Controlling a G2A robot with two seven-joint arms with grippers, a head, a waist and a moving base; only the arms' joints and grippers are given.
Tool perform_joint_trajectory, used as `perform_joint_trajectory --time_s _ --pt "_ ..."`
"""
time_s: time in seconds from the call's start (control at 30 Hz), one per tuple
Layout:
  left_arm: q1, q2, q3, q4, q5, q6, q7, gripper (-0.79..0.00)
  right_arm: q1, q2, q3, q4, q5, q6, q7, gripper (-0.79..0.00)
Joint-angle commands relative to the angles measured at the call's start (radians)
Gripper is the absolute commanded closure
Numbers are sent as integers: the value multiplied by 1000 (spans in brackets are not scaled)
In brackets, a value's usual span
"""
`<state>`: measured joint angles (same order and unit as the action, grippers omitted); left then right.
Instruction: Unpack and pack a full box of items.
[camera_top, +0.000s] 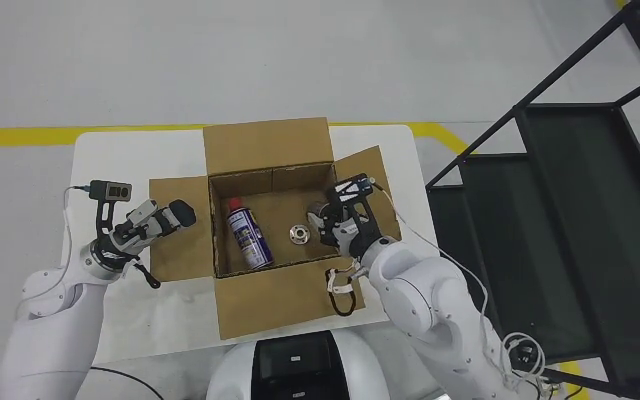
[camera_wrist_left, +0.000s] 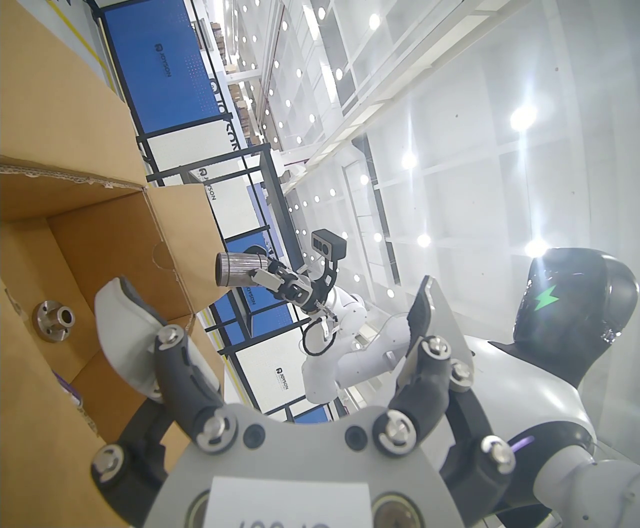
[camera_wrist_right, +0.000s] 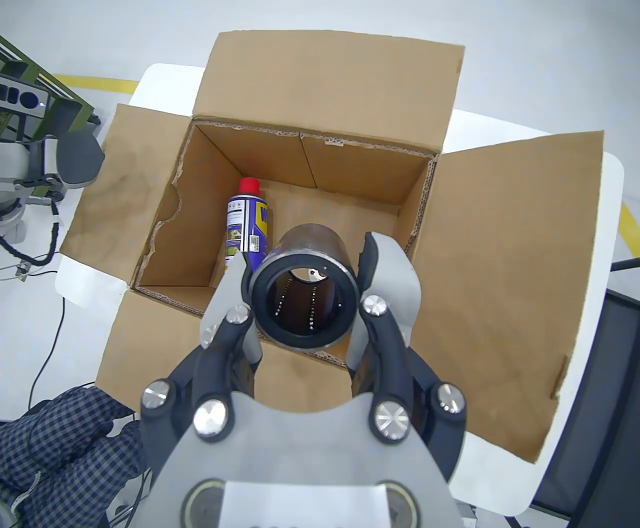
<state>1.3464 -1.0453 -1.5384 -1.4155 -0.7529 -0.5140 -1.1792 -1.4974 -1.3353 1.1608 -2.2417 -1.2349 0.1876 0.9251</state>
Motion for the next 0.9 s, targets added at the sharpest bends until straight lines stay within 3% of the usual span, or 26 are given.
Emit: perform_joint_trajectory --time_s 0.0,0.7,0.87 --pt "0 0 0 0 0 0 0 -785 1 0 -1 1 0 1 1 0" --pt "0 0 0 0 0 0 0 -785 -1 0 2 2 0 -1 -9 0" --pt "0 0 0 0 0 0 0 -785 -32 10 103 -53 136 -72 34 0"
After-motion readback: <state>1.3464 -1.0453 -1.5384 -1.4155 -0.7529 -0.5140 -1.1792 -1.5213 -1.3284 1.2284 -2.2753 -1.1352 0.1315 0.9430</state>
